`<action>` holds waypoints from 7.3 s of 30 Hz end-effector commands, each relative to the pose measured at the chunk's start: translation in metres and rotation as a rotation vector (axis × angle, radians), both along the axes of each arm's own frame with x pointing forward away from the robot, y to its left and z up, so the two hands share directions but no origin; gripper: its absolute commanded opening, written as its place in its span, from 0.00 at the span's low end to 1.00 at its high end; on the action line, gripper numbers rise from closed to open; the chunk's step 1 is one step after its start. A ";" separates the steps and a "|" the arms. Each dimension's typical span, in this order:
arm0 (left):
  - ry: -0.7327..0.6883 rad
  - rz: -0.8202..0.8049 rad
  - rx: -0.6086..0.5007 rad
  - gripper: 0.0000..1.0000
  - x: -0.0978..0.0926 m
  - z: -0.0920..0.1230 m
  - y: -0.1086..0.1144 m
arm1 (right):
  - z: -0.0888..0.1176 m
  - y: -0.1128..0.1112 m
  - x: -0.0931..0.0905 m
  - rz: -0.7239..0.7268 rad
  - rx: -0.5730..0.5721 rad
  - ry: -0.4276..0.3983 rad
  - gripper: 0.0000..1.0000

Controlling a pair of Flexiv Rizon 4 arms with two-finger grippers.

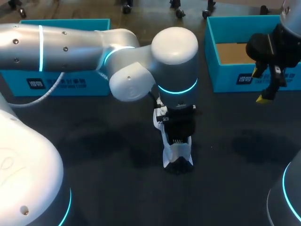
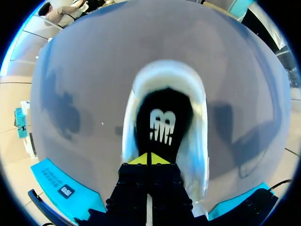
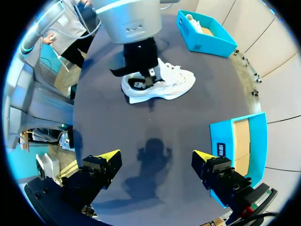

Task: Take the shoe out of the shoebox, open the shoe tongue, remove and reinsert the insole, then place the shoe into the shoebox

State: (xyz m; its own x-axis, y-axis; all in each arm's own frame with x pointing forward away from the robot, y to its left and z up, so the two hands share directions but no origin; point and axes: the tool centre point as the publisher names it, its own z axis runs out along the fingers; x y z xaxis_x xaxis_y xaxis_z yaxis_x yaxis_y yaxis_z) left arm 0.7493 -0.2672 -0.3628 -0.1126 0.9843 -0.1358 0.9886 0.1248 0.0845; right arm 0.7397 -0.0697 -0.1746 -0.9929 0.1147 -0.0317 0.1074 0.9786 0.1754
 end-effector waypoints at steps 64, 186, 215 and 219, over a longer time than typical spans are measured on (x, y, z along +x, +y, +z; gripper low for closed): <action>-0.033 0.052 -0.003 0.00 -0.017 -0.037 0.002 | -0.001 0.001 0.002 -0.001 -0.004 0.002 1.00; -0.138 0.098 0.035 0.38 0.017 0.034 0.025 | -0.001 0.001 0.002 -0.001 -0.004 0.002 1.00; -0.089 0.481 0.076 1.00 -0.009 0.049 0.035 | -0.001 0.001 0.002 -0.001 -0.004 0.002 1.00; -0.089 0.481 0.076 1.00 -0.009 0.049 0.035 | -0.001 0.001 0.002 -0.001 -0.004 0.002 1.00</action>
